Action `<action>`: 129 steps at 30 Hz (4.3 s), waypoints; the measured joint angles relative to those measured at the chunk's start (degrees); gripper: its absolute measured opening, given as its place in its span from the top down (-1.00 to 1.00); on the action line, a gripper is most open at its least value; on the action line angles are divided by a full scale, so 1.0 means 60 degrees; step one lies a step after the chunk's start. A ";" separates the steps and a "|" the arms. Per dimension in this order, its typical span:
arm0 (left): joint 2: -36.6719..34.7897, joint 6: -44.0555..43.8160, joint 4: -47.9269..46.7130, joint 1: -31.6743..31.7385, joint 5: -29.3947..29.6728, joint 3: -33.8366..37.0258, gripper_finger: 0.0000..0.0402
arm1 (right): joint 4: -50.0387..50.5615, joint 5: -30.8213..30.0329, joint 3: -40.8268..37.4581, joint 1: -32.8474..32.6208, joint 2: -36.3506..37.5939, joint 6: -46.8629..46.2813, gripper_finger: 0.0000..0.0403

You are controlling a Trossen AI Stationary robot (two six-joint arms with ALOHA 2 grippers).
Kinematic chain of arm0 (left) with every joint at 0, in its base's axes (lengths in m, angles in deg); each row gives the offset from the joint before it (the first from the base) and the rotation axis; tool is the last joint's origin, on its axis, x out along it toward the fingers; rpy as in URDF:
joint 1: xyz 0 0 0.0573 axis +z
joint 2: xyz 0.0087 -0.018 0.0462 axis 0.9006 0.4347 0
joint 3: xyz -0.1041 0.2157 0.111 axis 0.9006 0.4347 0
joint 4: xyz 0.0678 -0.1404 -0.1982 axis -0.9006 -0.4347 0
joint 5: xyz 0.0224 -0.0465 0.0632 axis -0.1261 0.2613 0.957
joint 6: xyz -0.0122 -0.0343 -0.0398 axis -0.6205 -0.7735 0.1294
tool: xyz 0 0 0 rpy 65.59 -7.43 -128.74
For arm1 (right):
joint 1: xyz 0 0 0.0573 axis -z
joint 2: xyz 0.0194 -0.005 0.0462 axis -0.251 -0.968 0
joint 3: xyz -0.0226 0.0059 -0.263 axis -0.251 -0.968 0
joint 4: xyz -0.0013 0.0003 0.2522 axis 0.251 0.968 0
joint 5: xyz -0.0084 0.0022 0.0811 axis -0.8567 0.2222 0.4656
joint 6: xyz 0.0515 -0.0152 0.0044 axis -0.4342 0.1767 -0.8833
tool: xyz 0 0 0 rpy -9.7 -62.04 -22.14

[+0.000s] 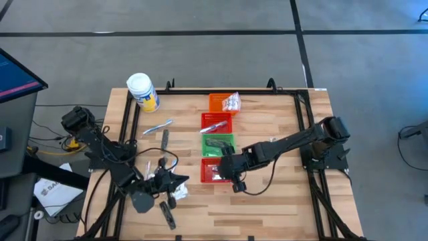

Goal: Pick & Place Travel size toiletries
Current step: Put the black comb into the green basket

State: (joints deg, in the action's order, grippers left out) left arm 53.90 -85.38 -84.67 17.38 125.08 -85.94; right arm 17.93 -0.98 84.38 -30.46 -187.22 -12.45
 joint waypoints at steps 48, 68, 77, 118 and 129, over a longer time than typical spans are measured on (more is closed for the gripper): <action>0.0000 -0.7021 -0.9123 0.3822 -0.4063 -0.0004 1.00 | 0.0213 -0.3854 -0.0397 -0.5942 0.0004 -0.5498 0.86; 0.0033 -0.4648 -0.9162 0.7161 -0.5664 0.0004 1.00 | -0.9158 0.0085 -0.3638 -0.5797 -0.0004 -0.4875 0.97; 0.0871 -0.4140 -0.8592 0.7595 -0.6696 0.0339 1.00 | -1.0384 0.0547 -0.3938 -0.6176 -0.0004 -0.3720 0.98; 0.2802 -0.5283 -0.0825 0.4590 -0.8744 0.0720 1.00 | -1.0235 0.0546 -0.3938 -0.6086 -0.0004 -0.3020 0.97; 0.4194 -0.6289 -0.0851 0.3689 -0.8685 -0.0709 1.00 | -1.0232 0.0546 -0.3938 -0.6003 -0.0004 -0.2985 0.97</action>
State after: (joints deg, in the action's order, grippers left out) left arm 79.06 -123.12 -89.77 39.51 72.97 -90.19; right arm -43.46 2.30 60.75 -66.48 -187.24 -30.36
